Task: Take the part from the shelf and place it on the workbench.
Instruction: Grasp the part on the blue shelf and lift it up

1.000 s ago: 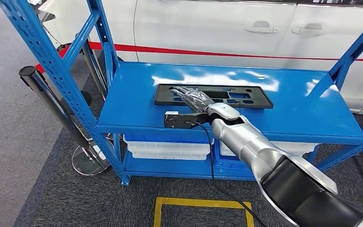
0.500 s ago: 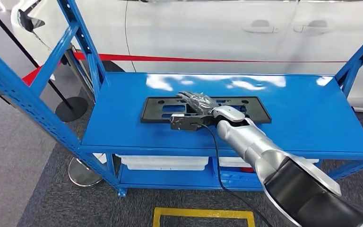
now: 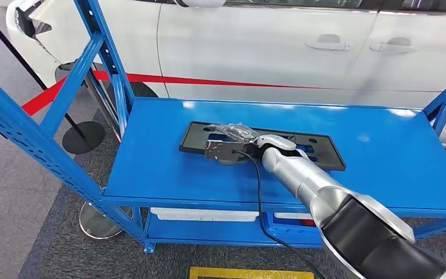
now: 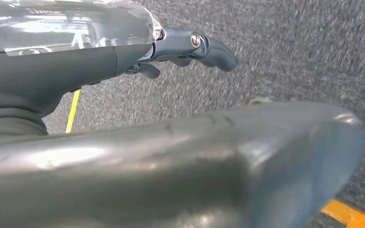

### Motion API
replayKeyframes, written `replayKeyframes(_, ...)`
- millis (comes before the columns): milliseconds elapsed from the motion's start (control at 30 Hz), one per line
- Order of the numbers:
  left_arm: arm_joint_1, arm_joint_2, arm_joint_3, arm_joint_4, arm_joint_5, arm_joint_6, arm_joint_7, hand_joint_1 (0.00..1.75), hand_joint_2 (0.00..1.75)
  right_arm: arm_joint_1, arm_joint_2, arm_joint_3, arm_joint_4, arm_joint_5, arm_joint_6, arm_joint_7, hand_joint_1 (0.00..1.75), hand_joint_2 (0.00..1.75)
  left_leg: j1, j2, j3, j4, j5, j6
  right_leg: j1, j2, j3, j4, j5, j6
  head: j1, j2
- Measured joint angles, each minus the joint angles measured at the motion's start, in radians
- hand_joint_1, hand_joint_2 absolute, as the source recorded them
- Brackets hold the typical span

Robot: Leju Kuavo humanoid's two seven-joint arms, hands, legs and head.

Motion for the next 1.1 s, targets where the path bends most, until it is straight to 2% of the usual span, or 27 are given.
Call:
replayKeyframes(100, 0.001, 0.000, 0.009, 0.000, 0.011, 0.008, -0.013, 0.00, 0.00, -0.012, -0.006, -0.009, -0.024, -0.041, 0.002, -0.020, 1.75, 1.75, -0.002, -0.003, 0.000, 0.002, -0.007, 0.006, -0.001, -0.003, 0.003, -0.003, -0.001, -0.001, 0.000, 0.000)
replayKeyframes(233, 0.002, 0.001, 0.020, 0.000, 0.018, 0.015, -0.029, 0.00, 0.00, -0.035, -0.012, -0.026, -0.059, -0.089, 0.000, -0.039, 1.75, 1.75, -0.007, -0.003, -0.002, 0.005, -0.011, 0.012, -0.002, -0.006, 0.011, -0.018, -0.013, -0.014, 0.000, 0.000)
replayKeyframes(467, 0.002, 0.001, 0.023, 0.000, 0.015, 0.027, -0.033, 0.00, 0.00, -0.061, -0.031, -0.056, -0.147, -0.158, -0.023, -0.032, 1.75, 1.75, -0.007, -0.002, -0.002, 0.006, -0.007, 0.016, -0.003, -0.007, 0.011, -0.019, -0.009, 0.007, 0.000, 0.000)
replayKeyframes(533, 0.002, 0.001, 0.022, 0.000, 0.008, 0.028, -0.031, 0.00, 0.00, -0.064, -0.039, -0.066, -0.184, -0.166, -0.042, -0.013, 1.75, 1.75, -0.007, -0.002, -0.002, 0.006, -0.006, 0.015, -0.003, -0.007, 0.011, -0.019, -0.008, 0.010, 0.000, 0.000)
replayKeyframes(567, 0.002, 0.001, 0.022, 0.000, 0.005, 0.029, -0.031, 0.00, 0.00, -0.067, -0.044, -0.072, -0.204, -0.169, -0.048, -0.001, 1.67, 1.75, -0.007, -0.002, -0.002, 0.006, -0.005, 0.015, -0.002, -0.008, 0.010, -0.019, -0.007, 0.010, 0.000, 0.000)
replayKeyframes(667, 0.001, 0.001, 0.021, 0.000, -0.003, 0.031, -0.026, 0.00, 0.00, -0.088, -0.055, -0.086, -0.248, -0.174, -0.040, 0.034, 0.36, 0.44, -0.006, -0.002, -0.002, 0.006, -0.004, 0.014, -0.002, -0.008, 0.010, -0.017, -0.007, 0.011, 0.000, 0.000)
replayKeyframes(700, 0.001, 0.001, 0.020, 0.000, -0.006, 0.031, -0.022, 0.00, 0.00, -0.097, -0.058, -0.088, -0.254, -0.175, -0.026, 0.045, 0.00, 0.00, -0.006, -0.002, -0.002, 0.006, -0.004, 0.014, -0.002, -0.008, 0.009, -0.016, -0.007, 0.011, 0.000, 0.000)
replayKeyframes(833, -0.006, 0.001, 0.014, 0.000, -0.017, 0.033, -0.004, 0.00, 0.00, -0.117, -0.059, -0.088, -0.256, -0.173, 0.021, 0.064, 0.00, 0.00, -0.005, -0.002, -0.002, 0.006, -0.004, 0.013, -0.001, -0.009, 0.009, -0.016, -0.007, 0.011, 0.000, 0.000)
replayKeyframes(1100, -0.010, -0.002, 0.005, 0.000, -0.027, 0.038, 0.005, 0.00, 0.00, -0.071, -0.060, -0.086, -0.223, -0.155, -0.015, 0.032, 0.00, 0.00, -0.005, -0.002, -0.002, 0.006, -0.004, 0.013, 0.000, -0.010, 0.009, -0.015, -0.008, 0.011, 0.000, 0.000)
